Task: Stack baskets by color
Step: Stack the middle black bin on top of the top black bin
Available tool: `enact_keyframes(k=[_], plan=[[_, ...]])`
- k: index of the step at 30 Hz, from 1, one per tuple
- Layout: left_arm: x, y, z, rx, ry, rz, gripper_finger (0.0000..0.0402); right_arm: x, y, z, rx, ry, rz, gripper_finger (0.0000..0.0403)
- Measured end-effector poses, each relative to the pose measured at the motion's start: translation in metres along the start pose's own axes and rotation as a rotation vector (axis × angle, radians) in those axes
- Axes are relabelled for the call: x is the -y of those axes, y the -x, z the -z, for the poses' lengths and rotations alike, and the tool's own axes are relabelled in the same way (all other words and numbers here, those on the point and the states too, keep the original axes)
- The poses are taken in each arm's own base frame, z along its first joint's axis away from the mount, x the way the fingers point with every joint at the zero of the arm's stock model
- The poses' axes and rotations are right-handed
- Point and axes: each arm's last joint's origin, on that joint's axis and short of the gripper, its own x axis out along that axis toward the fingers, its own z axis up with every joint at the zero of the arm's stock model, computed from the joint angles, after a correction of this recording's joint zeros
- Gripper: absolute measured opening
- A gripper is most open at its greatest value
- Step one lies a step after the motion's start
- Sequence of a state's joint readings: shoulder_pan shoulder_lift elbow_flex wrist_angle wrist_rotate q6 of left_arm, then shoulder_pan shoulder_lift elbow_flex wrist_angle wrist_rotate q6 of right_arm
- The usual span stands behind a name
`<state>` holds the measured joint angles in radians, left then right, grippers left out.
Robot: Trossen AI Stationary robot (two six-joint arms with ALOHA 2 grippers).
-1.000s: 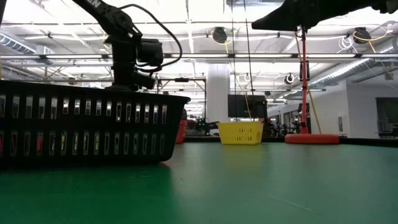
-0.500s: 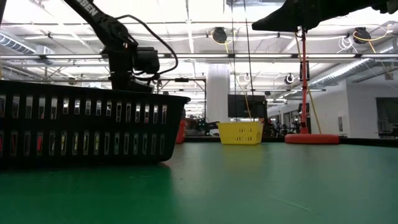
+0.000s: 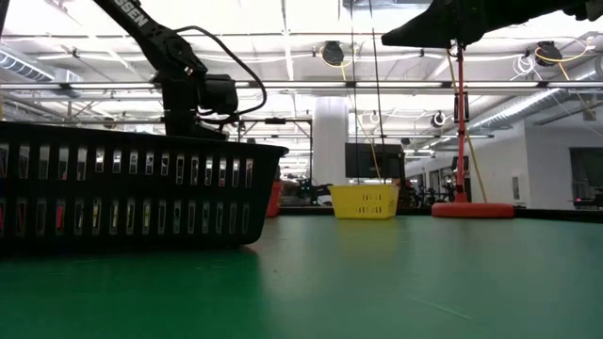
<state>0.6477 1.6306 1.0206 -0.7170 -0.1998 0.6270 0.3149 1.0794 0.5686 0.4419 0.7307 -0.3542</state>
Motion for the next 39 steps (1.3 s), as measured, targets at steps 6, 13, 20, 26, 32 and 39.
enact_keyframes(k=[6, 13, 20, 26, 32, 39], plan=[[0.0013, 0.0002, 0.0017, -0.021, 0.016, 0.008, 0.0024, 0.0, 0.0, 0.0, 0.0, 0.0, 0.0, 0.0247], [0.0018, 0.0002, 0.0028, -0.039, 0.037, 0.002, 0.0033, 0.0, 0.0, 0.0, 0.0, 0.001, 0.0, 0.0247], [0.0029, 0.0008, 0.0027, -0.068, 0.041, -0.033, 0.0036, 0.0, 0.0, -0.0001, 0.001, 0.0, 0.0, 0.0247], [0.0028, 0.0009, 0.0032, -0.079, 0.048, -0.044, 0.0037, 0.0, 0.0, -0.0001, 0.001, 0.0, 0.0, 0.0247], [0.0028, 0.0009, 0.0031, -0.08, 0.073, -0.048, 0.0037, 0.0, 0.0, -0.0001, 0.001, 0.0, 0.0, 0.0247], [0.0052, 0.0015, 0.0011, -0.077, 0.107, -0.055, 0.0037, 0.0, 0.0, -0.0001, 0.001, -0.001, 0.0, 0.0247]])
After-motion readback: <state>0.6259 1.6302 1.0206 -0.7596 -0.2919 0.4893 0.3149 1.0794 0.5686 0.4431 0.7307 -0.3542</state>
